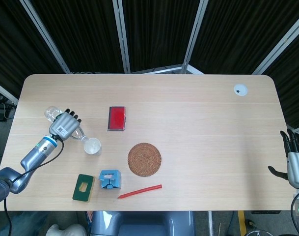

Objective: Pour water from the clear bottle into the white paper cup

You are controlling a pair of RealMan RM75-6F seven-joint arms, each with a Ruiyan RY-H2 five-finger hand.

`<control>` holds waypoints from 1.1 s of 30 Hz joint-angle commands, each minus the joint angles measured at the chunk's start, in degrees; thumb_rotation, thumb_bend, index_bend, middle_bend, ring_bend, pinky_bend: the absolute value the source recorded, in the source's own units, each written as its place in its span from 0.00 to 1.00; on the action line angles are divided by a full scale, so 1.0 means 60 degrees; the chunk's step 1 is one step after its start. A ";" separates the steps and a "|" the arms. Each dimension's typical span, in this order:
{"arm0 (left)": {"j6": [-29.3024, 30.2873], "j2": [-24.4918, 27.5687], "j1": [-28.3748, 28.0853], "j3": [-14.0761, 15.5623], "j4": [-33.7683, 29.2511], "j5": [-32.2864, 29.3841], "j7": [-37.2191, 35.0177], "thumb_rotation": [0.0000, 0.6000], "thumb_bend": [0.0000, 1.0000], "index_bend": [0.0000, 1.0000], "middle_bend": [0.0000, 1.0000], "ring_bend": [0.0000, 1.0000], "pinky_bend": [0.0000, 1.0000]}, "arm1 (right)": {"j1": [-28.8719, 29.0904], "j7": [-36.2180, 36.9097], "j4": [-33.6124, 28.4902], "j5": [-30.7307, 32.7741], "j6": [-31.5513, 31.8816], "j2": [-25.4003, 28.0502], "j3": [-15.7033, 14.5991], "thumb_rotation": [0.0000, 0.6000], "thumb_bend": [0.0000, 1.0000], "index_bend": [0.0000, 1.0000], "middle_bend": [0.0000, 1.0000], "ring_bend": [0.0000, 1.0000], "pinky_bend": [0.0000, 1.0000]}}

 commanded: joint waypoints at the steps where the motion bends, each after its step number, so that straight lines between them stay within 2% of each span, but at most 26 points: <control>1: -0.0014 -0.0018 0.0007 0.0001 0.0024 -0.0015 0.0020 1.00 0.54 0.66 0.52 0.36 0.37 | -0.0001 0.0000 0.0001 0.0004 0.0001 0.0003 0.0002 1.00 0.00 0.00 0.00 0.00 0.00; 33: 0.0029 -0.0131 0.0025 0.0018 0.0086 -0.0008 0.0233 1.00 0.54 0.66 0.52 0.36 0.37 | -0.0009 0.0017 -0.0022 0.0017 -0.0005 0.0033 0.0002 1.00 0.00 0.00 0.00 0.00 0.00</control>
